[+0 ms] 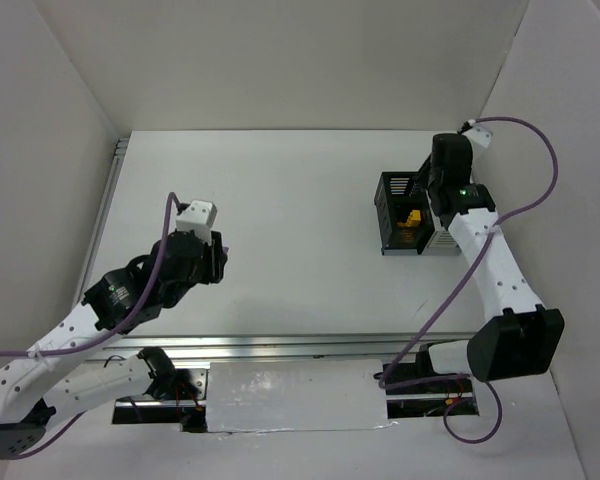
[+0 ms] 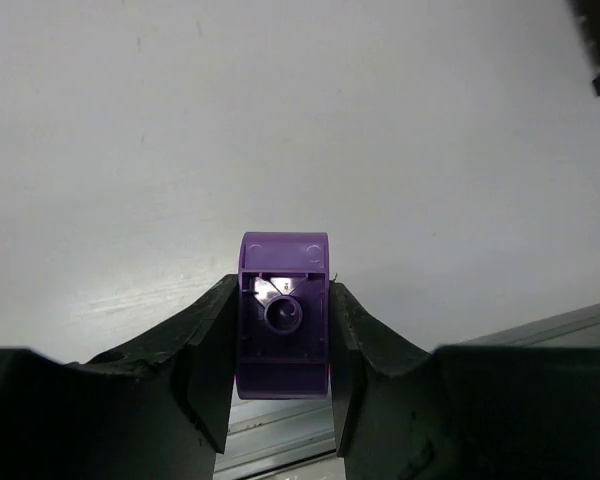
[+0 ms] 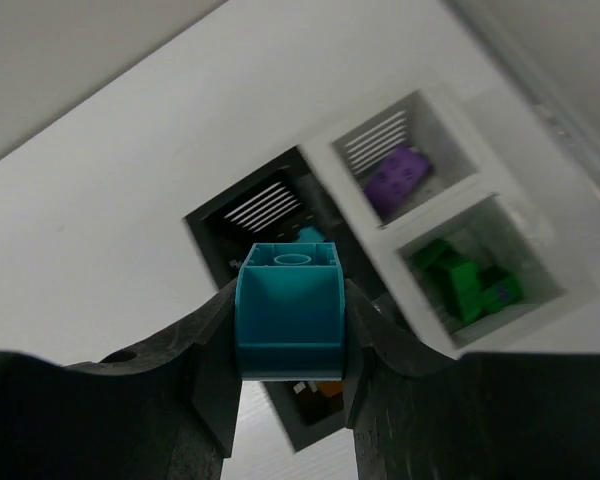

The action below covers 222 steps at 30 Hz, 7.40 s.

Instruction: Sort the legos into containers by color

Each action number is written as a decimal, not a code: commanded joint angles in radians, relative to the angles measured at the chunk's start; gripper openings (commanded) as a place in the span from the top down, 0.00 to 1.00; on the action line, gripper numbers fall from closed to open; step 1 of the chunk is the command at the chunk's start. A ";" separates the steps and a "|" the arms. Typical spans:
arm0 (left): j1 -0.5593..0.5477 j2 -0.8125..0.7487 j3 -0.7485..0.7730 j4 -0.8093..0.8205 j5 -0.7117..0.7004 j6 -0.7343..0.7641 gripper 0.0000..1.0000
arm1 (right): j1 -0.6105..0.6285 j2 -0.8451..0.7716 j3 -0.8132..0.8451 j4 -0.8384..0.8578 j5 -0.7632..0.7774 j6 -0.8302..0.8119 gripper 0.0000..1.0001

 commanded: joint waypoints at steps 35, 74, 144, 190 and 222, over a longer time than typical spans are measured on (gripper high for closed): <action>0.067 -0.053 -0.058 -0.045 -0.213 -0.080 1.00 | -0.090 0.088 0.083 -0.022 -0.162 -0.068 1.00; 0.089 -0.039 -0.067 -0.022 -0.207 -0.054 1.00 | -0.107 0.129 0.100 -0.002 -0.229 -0.066 1.00; 0.582 0.807 0.856 0.169 0.132 -0.130 1.00 | -0.235 0.034 -0.059 0.249 -0.389 0.180 1.00; 0.793 0.920 0.473 0.178 0.695 0.005 1.00 | -0.273 0.216 0.209 -0.051 -0.125 0.079 1.00; 0.673 0.794 0.435 0.167 0.930 -0.043 1.00 | 0.020 0.488 0.393 -0.162 -0.053 -0.011 0.90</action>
